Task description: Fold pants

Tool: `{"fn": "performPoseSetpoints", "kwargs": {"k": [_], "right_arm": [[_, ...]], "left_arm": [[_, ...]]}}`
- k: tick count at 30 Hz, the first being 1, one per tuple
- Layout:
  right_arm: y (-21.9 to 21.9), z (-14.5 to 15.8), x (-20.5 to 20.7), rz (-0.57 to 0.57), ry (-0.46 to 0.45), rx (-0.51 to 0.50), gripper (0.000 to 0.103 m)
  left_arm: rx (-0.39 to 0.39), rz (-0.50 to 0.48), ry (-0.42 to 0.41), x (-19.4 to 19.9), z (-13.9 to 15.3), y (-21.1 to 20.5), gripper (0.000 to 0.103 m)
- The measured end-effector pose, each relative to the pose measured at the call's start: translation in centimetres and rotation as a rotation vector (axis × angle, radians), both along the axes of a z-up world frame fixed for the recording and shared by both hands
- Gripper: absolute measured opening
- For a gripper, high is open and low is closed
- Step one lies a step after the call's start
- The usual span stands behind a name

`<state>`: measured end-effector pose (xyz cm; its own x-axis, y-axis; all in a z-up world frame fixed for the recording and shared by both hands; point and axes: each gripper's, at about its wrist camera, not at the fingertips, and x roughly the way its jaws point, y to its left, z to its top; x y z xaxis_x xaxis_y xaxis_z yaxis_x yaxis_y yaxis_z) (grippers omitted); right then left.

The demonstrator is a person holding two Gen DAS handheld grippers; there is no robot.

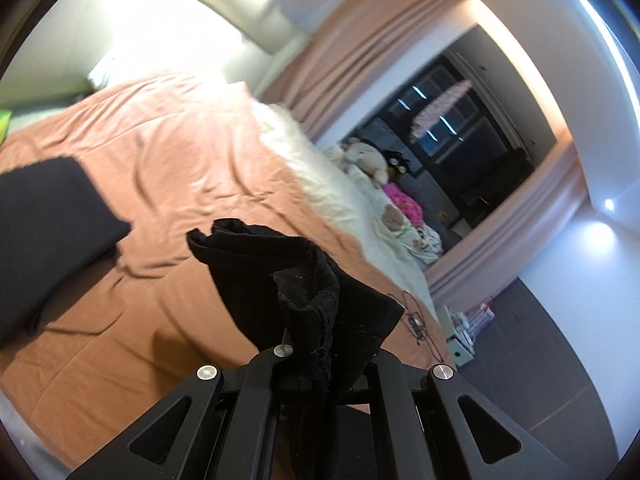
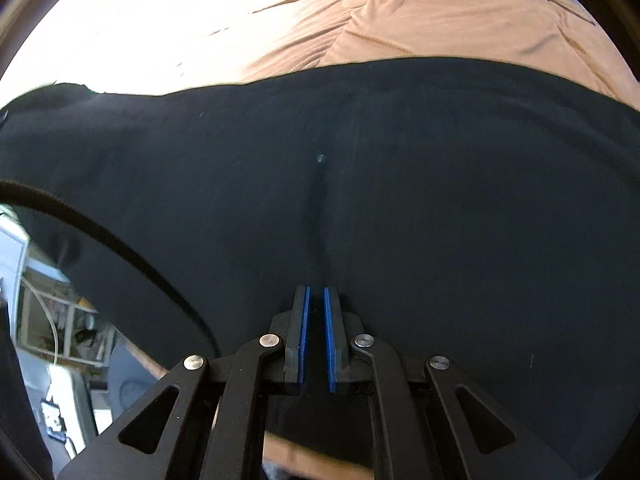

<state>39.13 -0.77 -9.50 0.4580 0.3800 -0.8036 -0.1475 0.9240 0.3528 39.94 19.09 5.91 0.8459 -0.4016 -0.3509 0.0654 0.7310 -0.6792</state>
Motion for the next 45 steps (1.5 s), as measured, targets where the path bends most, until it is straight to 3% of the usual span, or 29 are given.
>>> {"fn": "performPoseSetpoints", "kwargs": {"k": [2,8,10,12,14,22,29,38,45], "right_arm": [[-0.3,-0.1,-1.0,0.031,0.024,0.053,0.003],[-3.7,1.0,-3.2,-0.001,-0.029,0.121,0.008],[-5.5,1.6,-4.0,-0.033,-0.053,0.145,0.020],[-7.7,2.3,-4.9,-0.072,-0.091,0.166,0.054],[-9.6,2.8,-6.1,-0.103,-0.127,0.181,0.067],[-16.4,4.6,-9.4,-0.222,-0.234,0.220,0.073],[-19.7,4.1,-12.7,-0.323,-0.280,0.251,0.074],[-24.2,3.2,-18.0,-0.449,-0.324,0.286,0.074],[-27.1,2.3,-21.4,-0.525,-0.319,0.312,0.074]], "left_arm": [[0.018,-0.029,-0.022,0.3,1.6,-1.5,0.003],[0.068,-0.113,-0.081,1.3,5.7,-6.4,0.003],[0.083,-0.143,-0.096,1.7,6.8,-8.2,0.003],[0.098,-0.174,-0.115,2.0,8.1,-10.3,0.003],[0.111,-0.203,-0.132,2.3,9.3,-12.2,0.003],[0.144,-0.311,-0.187,3.3,13.4,-20.0,0.003],[0.161,-0.408,-0.212,3.7,15.6,-27.2,0.003],[0.150,-0.525,-0.169,5.5,15.8,-37.0,0.003],[0.180,-0.621,-0.098,7.2,13.6,-46.5,0.003]]}}
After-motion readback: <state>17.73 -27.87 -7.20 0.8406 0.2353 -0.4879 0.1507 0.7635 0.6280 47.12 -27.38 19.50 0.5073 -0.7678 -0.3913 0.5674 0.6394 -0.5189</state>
